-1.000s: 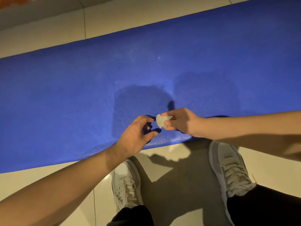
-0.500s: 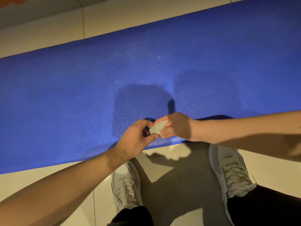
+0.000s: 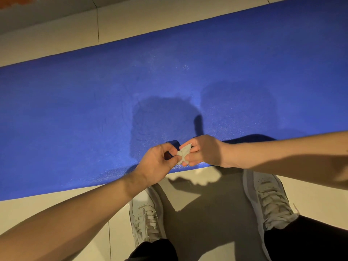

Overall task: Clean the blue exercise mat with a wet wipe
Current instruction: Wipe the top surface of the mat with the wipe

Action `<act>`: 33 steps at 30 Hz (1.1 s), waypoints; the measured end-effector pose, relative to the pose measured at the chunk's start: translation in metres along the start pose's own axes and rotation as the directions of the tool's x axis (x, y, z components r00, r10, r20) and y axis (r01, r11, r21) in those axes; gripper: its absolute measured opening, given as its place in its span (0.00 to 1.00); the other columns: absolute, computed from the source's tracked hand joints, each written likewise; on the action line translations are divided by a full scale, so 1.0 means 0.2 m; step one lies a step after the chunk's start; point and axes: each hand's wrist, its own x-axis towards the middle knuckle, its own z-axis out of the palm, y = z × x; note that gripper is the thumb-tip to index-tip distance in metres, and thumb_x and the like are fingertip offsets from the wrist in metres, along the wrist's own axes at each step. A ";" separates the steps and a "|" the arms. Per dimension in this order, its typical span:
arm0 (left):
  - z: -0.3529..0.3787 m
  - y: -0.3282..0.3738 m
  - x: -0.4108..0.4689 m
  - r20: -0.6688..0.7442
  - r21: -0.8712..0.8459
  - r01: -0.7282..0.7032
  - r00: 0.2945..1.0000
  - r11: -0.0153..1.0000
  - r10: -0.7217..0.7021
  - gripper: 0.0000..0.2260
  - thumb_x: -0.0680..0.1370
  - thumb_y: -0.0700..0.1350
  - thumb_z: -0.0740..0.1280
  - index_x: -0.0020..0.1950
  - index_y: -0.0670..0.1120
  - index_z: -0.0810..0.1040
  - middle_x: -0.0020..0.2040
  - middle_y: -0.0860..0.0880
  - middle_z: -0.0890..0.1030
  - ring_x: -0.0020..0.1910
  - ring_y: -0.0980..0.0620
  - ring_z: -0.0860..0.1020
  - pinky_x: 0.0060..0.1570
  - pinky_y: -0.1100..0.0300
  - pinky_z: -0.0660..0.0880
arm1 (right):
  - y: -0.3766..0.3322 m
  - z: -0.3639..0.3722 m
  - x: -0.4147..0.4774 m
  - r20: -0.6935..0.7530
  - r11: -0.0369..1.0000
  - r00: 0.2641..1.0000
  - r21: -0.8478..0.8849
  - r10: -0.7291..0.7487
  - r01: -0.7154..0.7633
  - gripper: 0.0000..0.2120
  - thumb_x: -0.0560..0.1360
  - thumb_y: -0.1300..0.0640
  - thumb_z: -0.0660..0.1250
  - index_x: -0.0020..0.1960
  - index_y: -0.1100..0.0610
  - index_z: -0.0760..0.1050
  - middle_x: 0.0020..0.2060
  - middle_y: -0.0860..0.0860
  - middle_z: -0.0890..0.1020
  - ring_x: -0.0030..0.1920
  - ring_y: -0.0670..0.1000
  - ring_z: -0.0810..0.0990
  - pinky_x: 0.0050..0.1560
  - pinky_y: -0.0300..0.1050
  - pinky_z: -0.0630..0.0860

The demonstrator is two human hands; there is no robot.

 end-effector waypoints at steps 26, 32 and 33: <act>-0.07 0.07 0.07 0.016 -0.630 0.232 0.958 0.741 -0.287 0.07 0.82 0.37 0.62 0.45 0.38 0.76 0.33 0.40 0.80 0.29 0.48 0.77 0.31 0.59 0.73 | -0.03 -0.01 0.02 -0.027 0.999 1.000 0.047 0.016 -0.014 0.14 0.75 0.59 0.73 0.60 0.58 0.80 0.54 0.56 0.84 0.54 0.49 0.83 0.60 0.48 0.79; -0.07 0.04 0.09 -0.005 -0.679 0.276 0.925 0.680 -0.380 0.07 0.81 0.38 0.63 0.46 0.37 0.77 0.30 0.41 0.77 0.29 0.47 0.74 0.29 0.59 0.72 | -0.01 -0.03 0.03 -0.144 0.991 0.990 0.131 0.007 0.012 0.07 0.77 0.61 0.73 0.54 0.60 0.80 0.53 0.56 0.86 0.56 0.54 0.85 0.59 0.53 0.82; -0.07 0.03 0.10 -0.021 -0.674 0.280 0.918 0.684 -0.396 0.07 0.81 0.38 0.63 0.46 0.37 0.78 0.30 0.41 0.77 0.29 0.47 0.74 0.28 0.60 0.72 | -0.02 -0.03 0.03 -0.141 0.991 0.990 0.134 0.002 0.017 0.05 0.77 0.62 0.73 0.52 0.60 0.80 0.53 0.57 0.86 0.55 0.55 0.85 0.58 0.53 0.82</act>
